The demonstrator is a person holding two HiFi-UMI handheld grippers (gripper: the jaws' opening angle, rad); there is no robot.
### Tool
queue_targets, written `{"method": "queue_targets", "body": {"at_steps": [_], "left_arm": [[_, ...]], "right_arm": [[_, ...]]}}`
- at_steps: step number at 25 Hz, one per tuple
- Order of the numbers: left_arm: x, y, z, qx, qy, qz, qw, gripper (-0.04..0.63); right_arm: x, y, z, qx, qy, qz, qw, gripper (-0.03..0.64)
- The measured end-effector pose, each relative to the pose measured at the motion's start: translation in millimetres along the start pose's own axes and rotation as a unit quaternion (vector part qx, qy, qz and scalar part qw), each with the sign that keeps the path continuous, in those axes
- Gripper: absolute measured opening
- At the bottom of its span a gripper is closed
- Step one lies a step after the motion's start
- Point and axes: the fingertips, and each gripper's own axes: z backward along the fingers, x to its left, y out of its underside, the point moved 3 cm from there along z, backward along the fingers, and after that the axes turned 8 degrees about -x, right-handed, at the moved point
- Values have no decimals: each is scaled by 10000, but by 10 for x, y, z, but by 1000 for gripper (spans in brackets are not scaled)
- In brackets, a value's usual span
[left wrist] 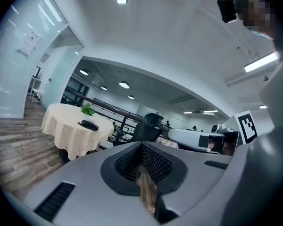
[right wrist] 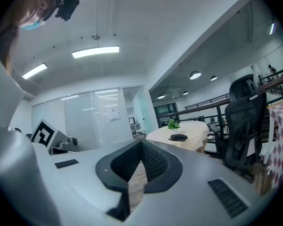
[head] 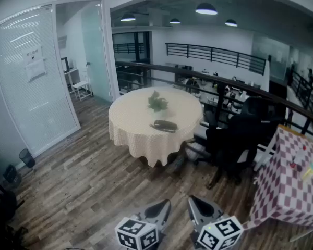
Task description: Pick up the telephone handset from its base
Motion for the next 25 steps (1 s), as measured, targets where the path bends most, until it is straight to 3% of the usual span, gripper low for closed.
{"method": "queue_targets", "body": {"at_steps": [7,12,15,25], "left_arm": [[-39,8,-78,-46,117,15,9999,6],[-22,18,-52,-123,241,501,9984,6],[4,35,-36,-129,269,603,9977,6],[99,76,-37,20,352,97,9993,6]], "right_arm": [[-118,-28,61,4,220,105,9997,11],[-45,25,32,57,124,-37,9999,11],[-18,63,-3,65,127,-24,9999,11],[186,160,-208,-18,41,87,10000,11]]}}
